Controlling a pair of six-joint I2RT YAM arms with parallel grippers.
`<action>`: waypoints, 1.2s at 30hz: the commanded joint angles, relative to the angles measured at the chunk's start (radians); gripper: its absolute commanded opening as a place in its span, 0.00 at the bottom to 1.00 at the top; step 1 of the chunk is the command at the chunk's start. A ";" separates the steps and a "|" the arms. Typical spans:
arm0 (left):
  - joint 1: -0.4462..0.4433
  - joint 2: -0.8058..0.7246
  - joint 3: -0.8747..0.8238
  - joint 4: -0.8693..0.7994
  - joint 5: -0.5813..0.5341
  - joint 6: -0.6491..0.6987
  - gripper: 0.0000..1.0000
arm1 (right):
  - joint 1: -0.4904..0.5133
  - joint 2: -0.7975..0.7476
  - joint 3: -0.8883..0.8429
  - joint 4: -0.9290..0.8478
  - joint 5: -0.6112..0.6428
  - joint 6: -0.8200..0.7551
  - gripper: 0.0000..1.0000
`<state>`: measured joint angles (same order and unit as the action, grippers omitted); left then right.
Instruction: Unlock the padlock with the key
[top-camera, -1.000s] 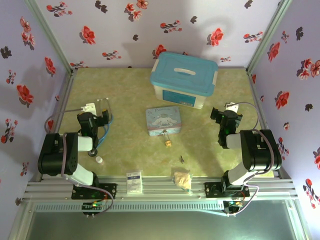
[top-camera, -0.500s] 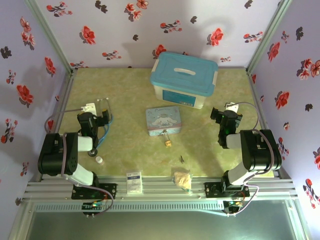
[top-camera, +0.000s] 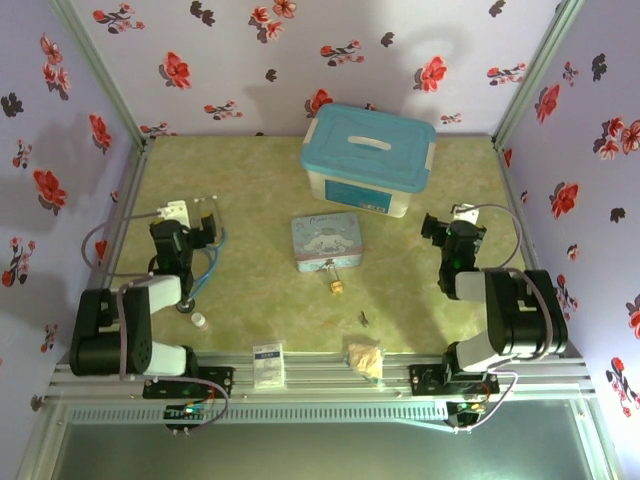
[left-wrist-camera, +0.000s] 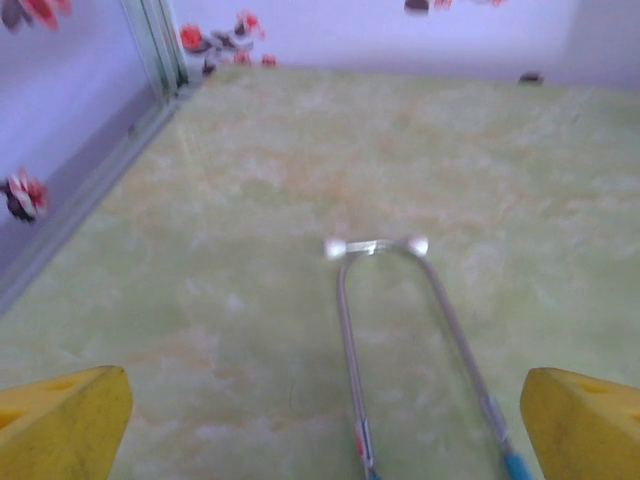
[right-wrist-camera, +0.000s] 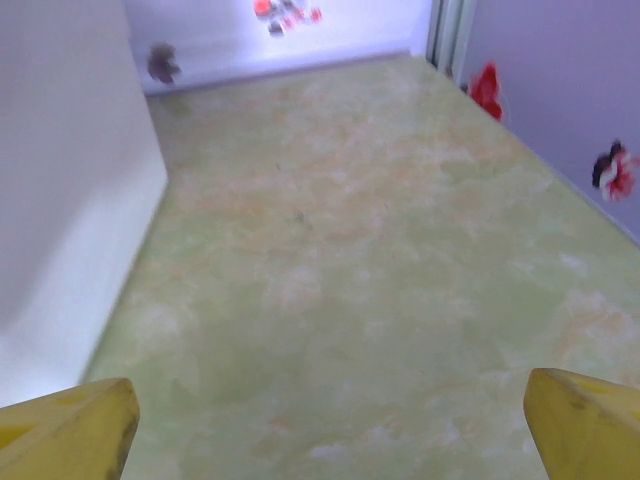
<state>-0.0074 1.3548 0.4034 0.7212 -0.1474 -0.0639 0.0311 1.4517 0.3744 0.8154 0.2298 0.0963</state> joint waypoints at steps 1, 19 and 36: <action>0.001 -0.083 0.005 -0.044 0.006 0.025 1.00 | 0.007 -0.102 0.002 -0.073 -0.027 -0.029 0.99; -0.281 -0.398 0.151 -0.640 0.236 -0.620 1.00 | 0.122 -0.453 0.215 -1.087 -0.480 0.343 0.94; -0.816 -0.240 0.158 -0.473 0.094 -0.790 1.00 | 0.741 -0.557 0.056 -1.197 -0.180 0.607 0.59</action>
<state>-0.7753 1.0973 0.5354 0.1688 0.0280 -0.8234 0.7017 0.8654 0.4408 -0.4149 -0.0250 0.6292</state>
